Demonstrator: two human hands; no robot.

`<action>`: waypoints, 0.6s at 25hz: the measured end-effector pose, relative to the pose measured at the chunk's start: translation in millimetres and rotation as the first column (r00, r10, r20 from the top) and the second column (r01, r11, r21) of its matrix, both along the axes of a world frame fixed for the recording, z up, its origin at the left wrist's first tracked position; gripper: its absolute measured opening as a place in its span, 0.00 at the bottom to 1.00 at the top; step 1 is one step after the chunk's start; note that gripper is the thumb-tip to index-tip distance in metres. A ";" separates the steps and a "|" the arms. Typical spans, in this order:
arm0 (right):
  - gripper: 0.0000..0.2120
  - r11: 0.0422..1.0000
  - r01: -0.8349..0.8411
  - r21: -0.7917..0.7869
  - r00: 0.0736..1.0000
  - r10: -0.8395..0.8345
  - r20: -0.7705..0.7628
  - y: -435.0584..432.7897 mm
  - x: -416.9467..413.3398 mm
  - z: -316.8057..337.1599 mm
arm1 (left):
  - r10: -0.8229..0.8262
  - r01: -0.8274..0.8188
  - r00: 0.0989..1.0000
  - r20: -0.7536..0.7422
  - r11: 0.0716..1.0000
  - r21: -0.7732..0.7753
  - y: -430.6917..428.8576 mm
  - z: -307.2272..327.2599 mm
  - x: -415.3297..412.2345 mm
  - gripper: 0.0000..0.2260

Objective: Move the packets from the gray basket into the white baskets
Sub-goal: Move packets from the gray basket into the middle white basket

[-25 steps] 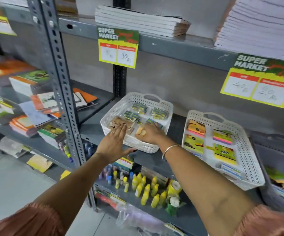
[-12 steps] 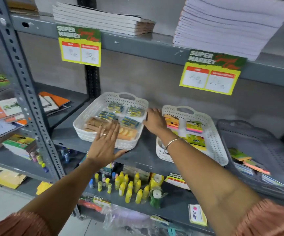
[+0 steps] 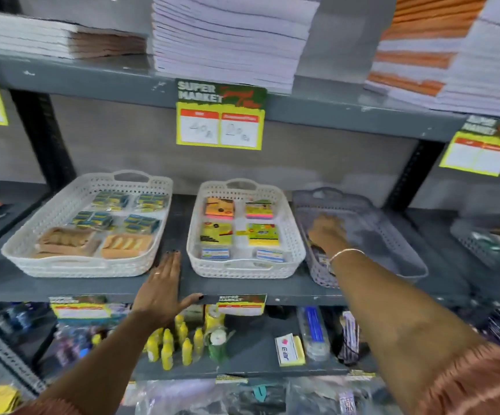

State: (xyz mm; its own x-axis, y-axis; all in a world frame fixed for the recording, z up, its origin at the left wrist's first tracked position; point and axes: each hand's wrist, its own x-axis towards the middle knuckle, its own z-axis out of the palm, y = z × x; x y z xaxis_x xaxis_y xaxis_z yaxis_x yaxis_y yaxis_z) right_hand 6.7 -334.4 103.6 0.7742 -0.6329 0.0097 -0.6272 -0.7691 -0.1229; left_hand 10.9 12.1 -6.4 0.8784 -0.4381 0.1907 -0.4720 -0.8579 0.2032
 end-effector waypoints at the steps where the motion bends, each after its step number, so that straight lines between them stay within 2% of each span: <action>1: 0.25 0.999 0.026 0.028 0.997 -0.024 -0.069 -14.1 -9.1 -6.4 | 0.007 -0.006 1.000 -0.027 0.999 0.033 -0.4 -5.3 0.2 0.58; 4: 0.23 0.993 -0.098 0.064 0.947 0.113 -0.300 -32.0 -26.0 -18.4 | 0.028 -0.024 0.999 -0.047 0.995 0.094 -1.3 -17.4 3.2 0.56; 6: 0.21 0.982 -0.176 0.063 0.912 0.187 -0.365 -34.2 -30.7 -21.7 | 0.042 -0.038 0.999 -0.028 0.992 0.121 -1.9 -18.6 4.1 0.54; 10: 0.20 0.958 -0.279 -0.070 0.887 0.229 -0.400 -34.8 -36.5 -25.5 | 0.048 -0.050 0.999 0.020 0.990 0.133 -5.7 -16.0 -1.0 0.48; 13: 0.21 0.944 -0.289 -0.156 0.891 0.206 -0.405 -32.4 -36.8 -30.2 | 0.072 -0.077 0.997 0.037 0.985 0.153 -6.2 -16.7 -2.6 0.50; 15: 0.20 0.950 -0.279 -0.138 0.895 0.206 -0.396 -29.5 -34.6 -23.7 | 0.078 -0.084 0.996 0.041 0.983 0.165 -5.1 -17.7 -1.9 0.51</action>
State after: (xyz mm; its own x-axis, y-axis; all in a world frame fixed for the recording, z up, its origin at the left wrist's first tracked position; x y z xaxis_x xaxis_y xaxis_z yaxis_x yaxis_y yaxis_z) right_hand -28.0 -363.9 80.0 0.8732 -0.4398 -0.2100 -0.3891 -0.8885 0.2431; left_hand 9.0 7.0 -24.1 0.9064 -0.3941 0.1522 -0.4039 -0.9139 0.0394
